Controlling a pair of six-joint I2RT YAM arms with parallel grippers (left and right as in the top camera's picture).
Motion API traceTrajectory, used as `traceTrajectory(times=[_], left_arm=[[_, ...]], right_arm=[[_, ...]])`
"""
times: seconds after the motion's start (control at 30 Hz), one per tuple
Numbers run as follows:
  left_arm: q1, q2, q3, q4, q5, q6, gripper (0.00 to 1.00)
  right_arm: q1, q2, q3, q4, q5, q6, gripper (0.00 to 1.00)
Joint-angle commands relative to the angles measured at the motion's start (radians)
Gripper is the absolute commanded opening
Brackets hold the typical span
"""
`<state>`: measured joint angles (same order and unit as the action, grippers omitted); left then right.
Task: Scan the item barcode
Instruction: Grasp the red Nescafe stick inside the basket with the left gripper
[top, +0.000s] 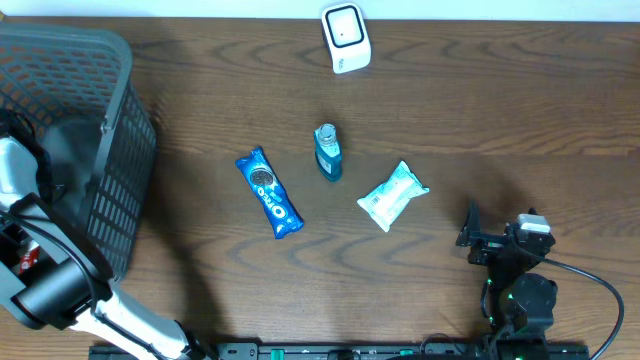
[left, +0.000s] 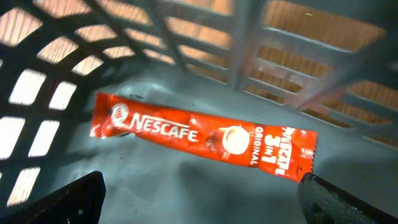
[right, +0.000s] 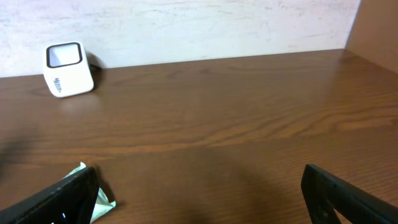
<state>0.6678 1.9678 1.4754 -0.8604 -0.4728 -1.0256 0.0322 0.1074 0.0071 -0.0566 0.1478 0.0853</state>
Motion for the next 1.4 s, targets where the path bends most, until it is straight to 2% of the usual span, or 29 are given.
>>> traceTrajectory(times=[0.0,0.13,0.2,0.33,0.53,0.77,0.9,1.1,1.17,1.3,1.37], left_arm=[[0.004,0.011,-0.004,0.038,-0.01,0.225,1.0],[0.006,0.031,-0.02,0.115,-0.01,0.501,1.0],[0.01,0.043,-0.037,0.134,-0.01,0.57,1.0],[0.018,0.051,-0.122,0.234,-0.006,0.621,1.0],[0.035,0.051,-0.231,0.379,0.065,0.769,1.0],[0.118,0.051,-0.315,0.468,0.311,0.816,1.0],[0.17,0.051,-0.383,0.499,0.487,0.84,0.94],[0.201,0.051,-0.504,0.531,0.552,0.842,0.78],[0.2,0.051,-0.536,0.531,0.552,0.842,0.66],[0.2,0.051,-0.569,0.527,0.575,0.841,0.32],[0.2,0.051,-0.57,0.522,0.609,0.838,0.19]], right_arm=[[0.009,-0.002,-0.002,-0.004,0.004,-0.012,0.99],[0.009,-0.002,-0.002,-0.004,0.004,-0.012,0.99],[0.009,-0.002,-0.002,-0.004,0.004,-0.012,0.99],[0.009,-0.002,-0.002,-0.004,0.004,-0.013,0.99],[0.009,-0.002,-0.002,-0.004,0.004,-0.012,0.99],[0.009,-0.002,-0.002,-0.004,0.004,-0.012,0.99],[0.009,-0.002,-0.002,-0.004,0.004,-0.012,0.99],[0.009,-0.002,-0.002,-0.004,0.004,-0.012,0.99],[0.008,-0.002,-0.002,-0.004,0.004,-0.012,0.99],[0.009,-0.002,-0.002,-0.004,0.004,-0.012,0.99],[0.009,-0.002,-0.002,-0.004,0.004,-0.012,0.99]])
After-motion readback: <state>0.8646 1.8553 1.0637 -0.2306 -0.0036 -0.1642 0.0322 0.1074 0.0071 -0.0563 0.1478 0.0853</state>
